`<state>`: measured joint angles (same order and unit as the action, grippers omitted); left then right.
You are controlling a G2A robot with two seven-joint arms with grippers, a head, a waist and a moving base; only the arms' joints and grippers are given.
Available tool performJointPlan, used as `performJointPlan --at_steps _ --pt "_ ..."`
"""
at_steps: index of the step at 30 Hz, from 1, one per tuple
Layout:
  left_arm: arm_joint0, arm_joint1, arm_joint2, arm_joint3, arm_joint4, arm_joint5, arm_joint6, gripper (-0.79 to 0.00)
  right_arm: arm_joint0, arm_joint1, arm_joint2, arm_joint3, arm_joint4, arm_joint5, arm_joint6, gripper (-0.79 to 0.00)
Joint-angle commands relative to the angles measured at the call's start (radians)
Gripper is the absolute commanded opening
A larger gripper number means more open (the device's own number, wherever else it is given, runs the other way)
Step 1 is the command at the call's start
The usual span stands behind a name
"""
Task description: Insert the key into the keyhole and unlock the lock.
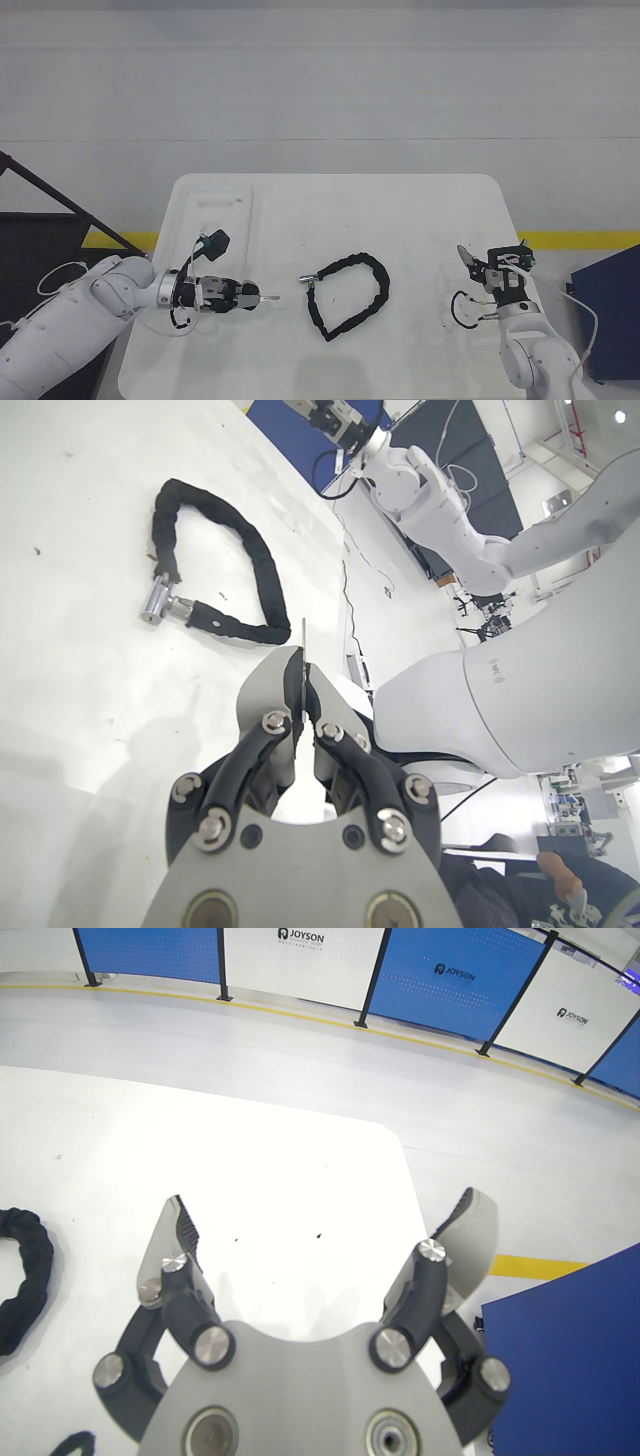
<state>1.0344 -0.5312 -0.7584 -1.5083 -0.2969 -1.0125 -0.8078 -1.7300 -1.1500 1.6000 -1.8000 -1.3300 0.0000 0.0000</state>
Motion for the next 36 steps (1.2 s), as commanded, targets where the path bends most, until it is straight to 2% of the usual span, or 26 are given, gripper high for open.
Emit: performJointPlan --at_steps 1,6,11,13,16,20,23,26,33,36 --pt "0.009 0.018 -0.022 -0.021 -0.065 0.000 0.000 -0.785 0.000 0.000 0.000 0.000 0.000 0.000 0.000 0.000" --pt "0.086 0.053 -0.123 -0.036 -0.284 0.000 0.000 -0.785 0.000 0.000 0.000 0.000 0.000 0.000 0.000 0.000" --pt "0.094 0.054 -0.128 -0.038 -0.298 0.000 0.000 -0.785 0.000 0.000 0.000 0.000 0.000 0.000 0.000 0.000" --pt "0.142 0.055 -0.129 -0.022 -0.356 0.000 0.000 -0.785 0.017 0.005 -0.009 -0.021 -0.084 -0.032 0.010 0.000" --pt "0.146 0.056 -0.134 -0.022 -0.360 0.000 0.000 -0.785 0.057 0.012 -0.047 -0.053 -0.230 -0.110 0.057 0.000" --pt "0.146 0.056 -0.134 -0.022 -0.360 0.000 0.000 -0.785 0.134 0.021 -0.160 -0.081 -0.499 -0.273 0.127 0.000" --pt "0.146 0.056 -0.134 -0.022 -0.360 0.000 0.000 -0.785 0.198 0.018 -0.268 -0.072 -0.639 -0.341 0.154 0.000" --pt "0.146 0.056 -0.134 -0.022 -0.360 0.000 0.000 -0.785 0.254 0.007 -0.366 -0.043 -0.675 -0.374 0.168 0.000" --pt "0.146 0.056 -0.134 -0.022 -0.360 0.000 0.000 -0.785 0.360 -0.027 -0.562 0.092 -0.727 -0.356 0.177 0.000" --pt "0.146 0.056 -0.134 -0.022 -0.360 0.000 0.000 -0.785 0.400 -0.045 -0.618 0.139 -0.693 -0.354 0.190 0.000"
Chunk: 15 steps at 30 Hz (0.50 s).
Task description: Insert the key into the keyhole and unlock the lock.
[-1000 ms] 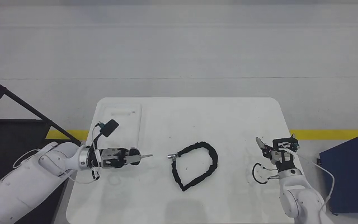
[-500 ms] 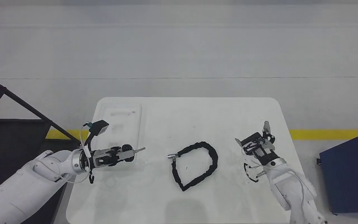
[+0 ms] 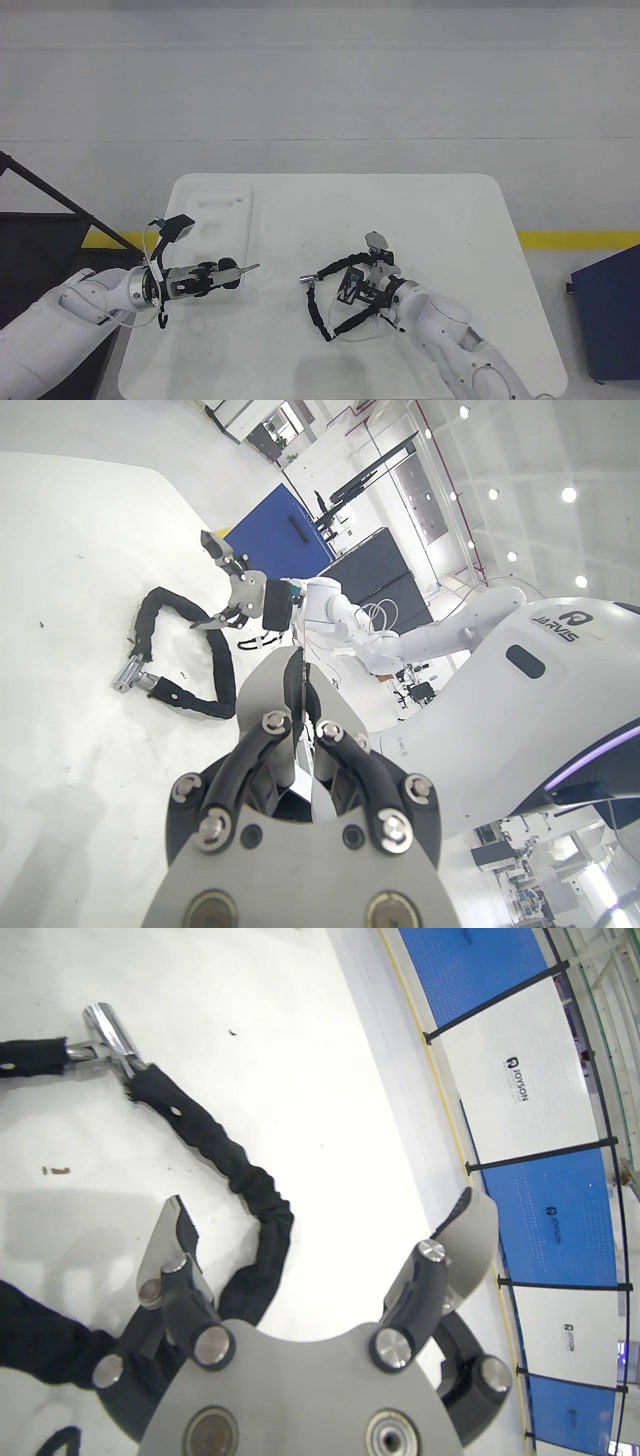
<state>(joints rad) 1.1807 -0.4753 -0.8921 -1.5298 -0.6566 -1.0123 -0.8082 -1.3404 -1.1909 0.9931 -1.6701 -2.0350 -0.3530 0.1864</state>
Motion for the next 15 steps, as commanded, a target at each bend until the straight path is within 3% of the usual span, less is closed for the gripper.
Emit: performJointPlan --at_steps 1,15 --pt "0.000 0.000 0.000 0.000 0.000 0.000 0.000 -0.785 0.023 -0.009 -0.023 0.020 0.025 0.005 0.008 0.000" --pt "0.000 0.000 0.000 0.000 0.000 0.000 0.000 -0.785 0.027 -0.012 -0.018 0.029 0.035 0.034 0.014 0.000"
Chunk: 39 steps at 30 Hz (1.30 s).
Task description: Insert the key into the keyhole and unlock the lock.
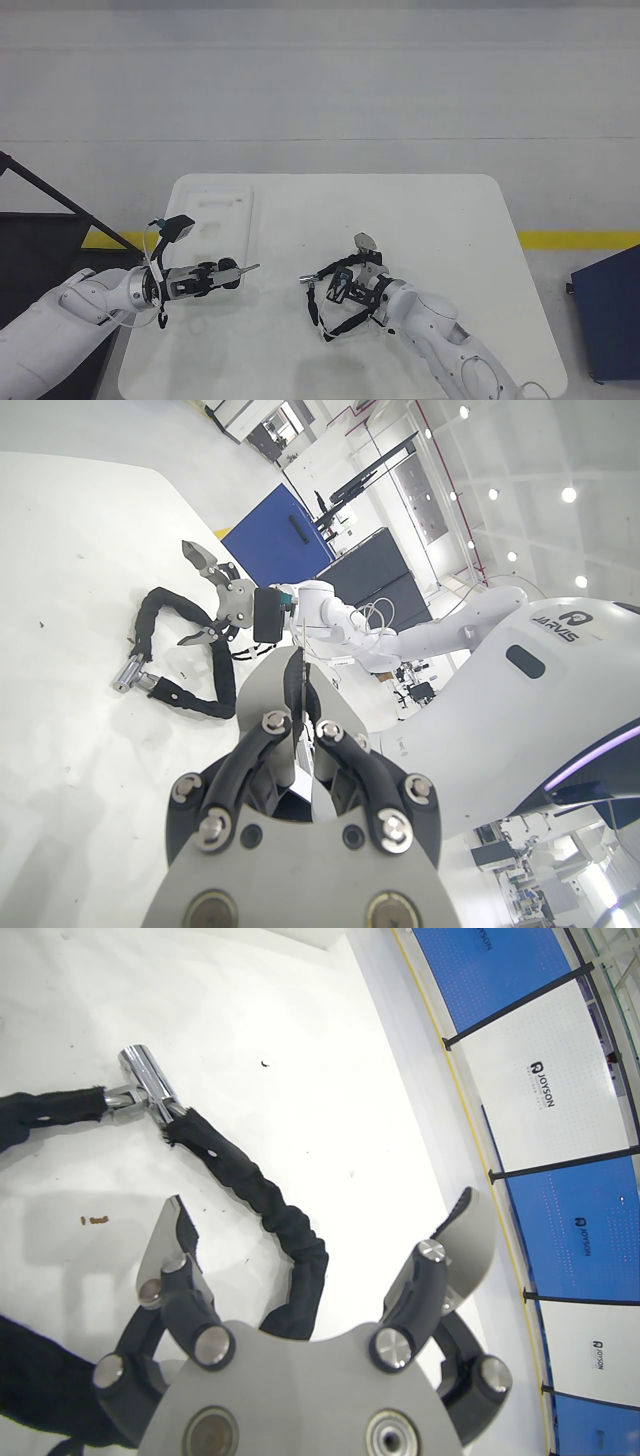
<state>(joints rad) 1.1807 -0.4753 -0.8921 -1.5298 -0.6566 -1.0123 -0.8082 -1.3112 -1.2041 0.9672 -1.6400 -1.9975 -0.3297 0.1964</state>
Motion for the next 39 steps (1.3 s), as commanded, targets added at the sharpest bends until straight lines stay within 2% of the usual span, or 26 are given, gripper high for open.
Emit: performJointPlan --at_steps 1,3,6,9,12,14,17,23,29,33,34,35,36,39 --pt "0.000 0.000 0.000 0.000 0.000 0.000 0.000 -0.785 -0.007 0.003 0.022 -0.005 0.011 0.003 0.009 0.000" --pt "0.000 0.000 0.000 0.000 0.000 0.000 0.000 -0.785 -0.010 0.007 0.063 -0.036 0.087 -0.055 0.023 0.000" --pt "0.000 0.000 0.000 0.000 0.000 0.000 0.000 -0.785 -0.012 0.014 0.166 -0.077 0.449 -0.282 0.007 0.000" --pt "0.000 0.000 0.000 0.000 0.000 0.000 0.000 -0.785 0.026 0.023 0.224 -0.129 0.586 -0.409 0.164 0.000" --pt "0.000 0.000 0.000 0.000 0.000 0.000 0.000 -0.785 0.086 0.024 0.193 -0.131 0.736 -0.551 0.346 0.000" --pt "0.000 0.000 0.000 0.000 0.000 0.000 0.000 -0.785 0.157 0.023 0.160 -0.125 0.816 -0.607 0.489 0.000" --pt "0.000 0.000 0.000 0.000 0.000 0.000 0.000 -0.785 0.248 0.017 0.080 -0.138 0.814 -0.603 0.684 0.000" --pt "0.000 0.000 0.000 0.000 0.000 0.000 0.000 -0.785 0.463 0.005 -0.167 0.008 0.900 -0.507 0.787 0.000" --pt "0.000 0.000 0.000 0.000 0.000 0.000 0.000 -0.785 0.705 -0.010 -0.429 0.165 1.146 -0.386 0.908 0.000" --pt "0.000 0.000 0.000 0.000 0.000 0.000 0.000 -0.785 0.824 -0.021 -0.534 0.249 1.274 -0.361 0.933 0.000" --pt "0.000 0.000 0.000 0.000 0.000 0.000 0.000 -0.785 0.844 -0.024 -0.548 0.271 1.280 -0.355 0.939 -0.092" --pt "0.000 0.000 0.000 0.000 0.000 0.000 0.000 -0.785 0.858 -0.027 -0.562 0.288 1.281 -0.353 0.941 -0.259" --pt "0.000 0.000 0.000 0.000 0.000 0.000 0.000 -0.785 0.868 -0.031 -0.571 0.306 1.285 -0.357 0.937 -0.329" --pt "0.000 0.000 0.000 0.000 0.000 0.000 0.000 -0.785 0.886 -0.039 -0.587 0.358 1.294 -0.372 0.922 -0.428"
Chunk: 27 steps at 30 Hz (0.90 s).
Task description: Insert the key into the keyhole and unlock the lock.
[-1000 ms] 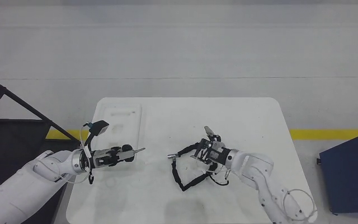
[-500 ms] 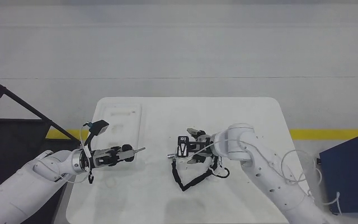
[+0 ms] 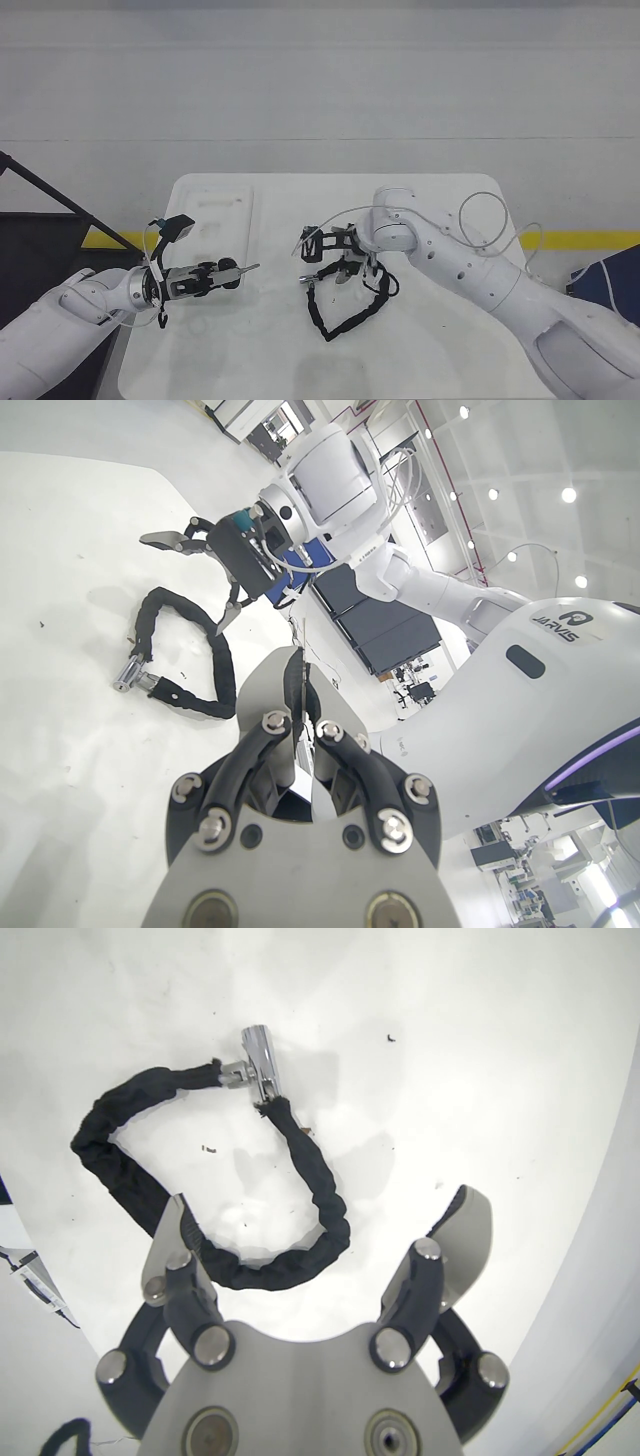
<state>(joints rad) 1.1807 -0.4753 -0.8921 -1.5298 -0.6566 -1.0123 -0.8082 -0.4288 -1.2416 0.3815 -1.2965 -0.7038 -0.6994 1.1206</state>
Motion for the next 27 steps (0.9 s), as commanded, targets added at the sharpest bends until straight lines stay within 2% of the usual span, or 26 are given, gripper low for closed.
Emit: performJointPlan --at_steps 1,2,5,8,17,27 --pt "0.000 0.000 0.000 0.000 0.000 0.000 0.000 -0.785 0.005 -0.004 -0.002 0.027 -0.001 -0.005 -0.005 -0.517" --pt "0.000 0.000 0.000 0.000 0.000 0.000 0.000 -0.785 0.005 -0.006 -0.004 0.038 -0.004 -0.006 -0.009 -0.551" --pt "0.000 0.000 0.000 0.000 0.000 0.000 0.000 -0.785 0.002 -0.013 -0.008 0.069 -0.020 -0.007 -0.033 -0.551" --pt "0.000 0.000 0.000 0.000 0.000 0.000 0.000 -0.785 -0.002 -0.020 -0.014 0.094 -0.055 -0.005 -0.068 -0.517" --pt "0.000 0.000 0.000 0.000 0.000 0.000 0.000 -0.785 -0.012 -0.050 -0.043 0.146 -0.121 -0.013 -0.111 -0.533" --pt "0.000 0.000 0.000 0.000 0.000 0.000 0.000 -0.785 -0.014 -0.088 -0.072 0.163 -0.139 -0.034 -0.117 -0.502"
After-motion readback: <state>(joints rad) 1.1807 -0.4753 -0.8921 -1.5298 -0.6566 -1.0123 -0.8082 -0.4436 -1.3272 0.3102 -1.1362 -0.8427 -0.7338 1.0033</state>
